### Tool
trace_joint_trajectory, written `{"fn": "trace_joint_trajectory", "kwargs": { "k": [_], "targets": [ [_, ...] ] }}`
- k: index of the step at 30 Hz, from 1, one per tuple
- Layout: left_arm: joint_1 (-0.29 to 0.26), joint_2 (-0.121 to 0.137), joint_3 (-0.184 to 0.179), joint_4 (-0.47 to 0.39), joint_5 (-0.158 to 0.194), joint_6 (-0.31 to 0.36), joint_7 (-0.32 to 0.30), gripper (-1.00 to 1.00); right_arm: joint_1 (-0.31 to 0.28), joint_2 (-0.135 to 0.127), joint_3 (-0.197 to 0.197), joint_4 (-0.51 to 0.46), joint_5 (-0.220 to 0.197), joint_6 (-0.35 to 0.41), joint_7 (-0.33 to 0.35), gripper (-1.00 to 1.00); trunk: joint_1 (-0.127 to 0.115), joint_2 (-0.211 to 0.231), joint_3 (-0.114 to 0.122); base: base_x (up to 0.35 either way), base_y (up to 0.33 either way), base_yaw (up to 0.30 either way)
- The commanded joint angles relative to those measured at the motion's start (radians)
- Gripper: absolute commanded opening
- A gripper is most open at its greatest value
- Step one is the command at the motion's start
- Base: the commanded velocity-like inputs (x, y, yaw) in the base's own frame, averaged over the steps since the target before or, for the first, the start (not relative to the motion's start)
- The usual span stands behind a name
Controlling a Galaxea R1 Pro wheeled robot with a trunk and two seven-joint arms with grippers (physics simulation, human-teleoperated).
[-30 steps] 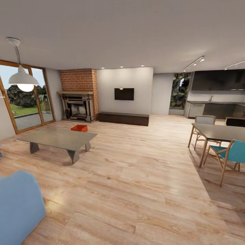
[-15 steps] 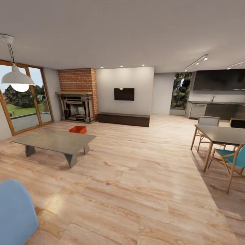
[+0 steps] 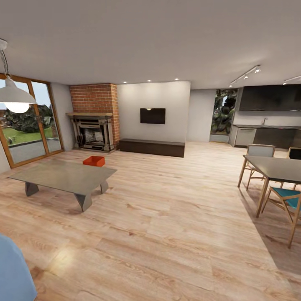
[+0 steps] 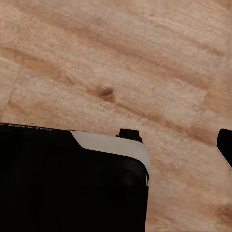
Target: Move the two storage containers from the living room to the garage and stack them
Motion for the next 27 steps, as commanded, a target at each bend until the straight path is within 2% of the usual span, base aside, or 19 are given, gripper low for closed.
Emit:
{"fn": "trace_joint_trajectory", "kwargs": {
  "k": [1,27],
  "targets": [
    [-0.001,0.000,0.000,0.001,0.006,-0.003,0.001,1.00,-0.001,0.000,0.007,0.003,0.001,-0.005,-0.001,1.00,0.001,-0.001,-0.001,0.321,0.000,0.000],
    [-0.001,0.000,0.000,0.001,0.006,-0.003,0.001,1.00,-0.001,0.001,0.008,0.003,0.001,-0.004,-0.002,1.00,0.001,-0.001,-0.001,0.322,0.000,0.000]
  ]
}}
